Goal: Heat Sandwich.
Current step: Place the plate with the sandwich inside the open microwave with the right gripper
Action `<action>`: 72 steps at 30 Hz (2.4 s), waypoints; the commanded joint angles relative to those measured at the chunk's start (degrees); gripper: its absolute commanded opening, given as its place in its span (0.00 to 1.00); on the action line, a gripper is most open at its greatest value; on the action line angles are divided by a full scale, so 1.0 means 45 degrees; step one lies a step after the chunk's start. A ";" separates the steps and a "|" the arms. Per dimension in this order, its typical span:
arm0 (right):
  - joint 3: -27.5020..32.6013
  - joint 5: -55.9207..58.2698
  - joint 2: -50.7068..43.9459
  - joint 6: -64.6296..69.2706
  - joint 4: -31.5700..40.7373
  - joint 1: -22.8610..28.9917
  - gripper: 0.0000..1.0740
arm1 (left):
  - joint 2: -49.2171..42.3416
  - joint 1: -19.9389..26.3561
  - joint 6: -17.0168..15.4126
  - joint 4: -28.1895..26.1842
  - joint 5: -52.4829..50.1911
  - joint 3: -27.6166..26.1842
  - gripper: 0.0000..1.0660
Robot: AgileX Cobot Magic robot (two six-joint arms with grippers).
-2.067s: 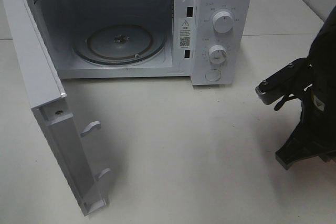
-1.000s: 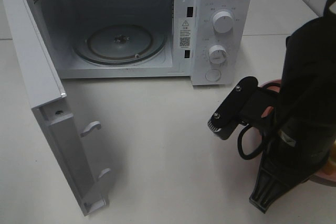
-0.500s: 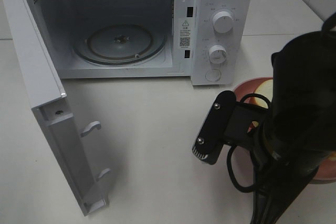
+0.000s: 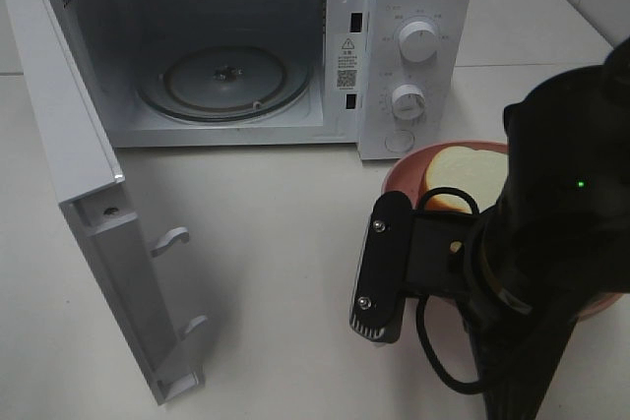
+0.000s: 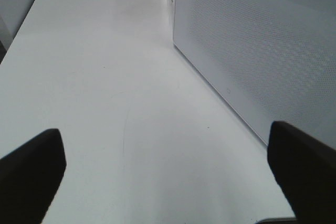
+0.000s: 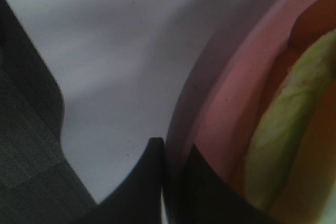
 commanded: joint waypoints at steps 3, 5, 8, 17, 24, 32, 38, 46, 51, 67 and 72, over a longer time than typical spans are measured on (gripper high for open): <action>0.0051 -0.0611 -0.0089 -0.1235 -0.0497 0.0051 0.00 | -0.0255 -0.0025 -0.0013 -0.0025 -0.0076 0.0038 0.94; 0.0051 -0.0993 -0.0089 -0.1846 -0.0497 0.0051 0.00 | -0.0255 -0.0025 -0.0013 -0.0025 -0.0076 0.0038 0.94; 0.0051 -0.1210 -0.0089 -0.2254 -0.0497 0.0051 0.00 | -0.0255 -0.0025 -0.0013 -0.0025 -0.0076 0.0038 0.94; 0.0051 -0.2012 -0.0089 -0.3769 -0.0598 0.0051 0.01 | -0.0255 -0.0025 -0.0013 -0.0025 -0.0076 0.0038 0.94; 0.0051 -0.2496 -0.0089 -0.5093 -0.0598 0.0051 0.01 | -0.0255 -0.0025 -0.0013 -0.0025 -0.0076 0.0038 0.94; 0.0051 -0.3450 -0.0089 -0.6557 -0.0497 -0.0204 0.01 | -0.0255 -0.0025 -0.0013 -0.0025 -0.0076 0.0038 0.94; 0.0051 -0.3743 -0.0089 -0.8454 -0.0140 -0.0840 0.01 | -0.0255 -0.0025 -0.0013 -0.0025 -0.0076 0.0038 0.94; 0.0051 -0.4469 -0.0089 -1.0606 0.0573 -0.1630 0.00 | -0.0255 -0.0025 -0.0013 -0.0025 -0.0076 0.0038 0.94; 0.0013 -0.4571 -0.0089 -1.1625 0.0904 -0.1642 0.00 | -0.0255 -0.0025 -0.0013 -0.0025 -0.0076 0.0038 0.94; -0.1337 -0.4596 -0.0089 -1.4095 0.1490 -0.1770 0.00 | -0.0255 -0.0025 -0.0013 -0.0025 -0.0076 0.0038 0.94; -0.1757 -0.4584 -0.0089 -1.4922 0.1579 -0.1770 0.00 | -0.0255 -0.0025 -0.0013 -0.0025 -0.0076 0.0038 0.94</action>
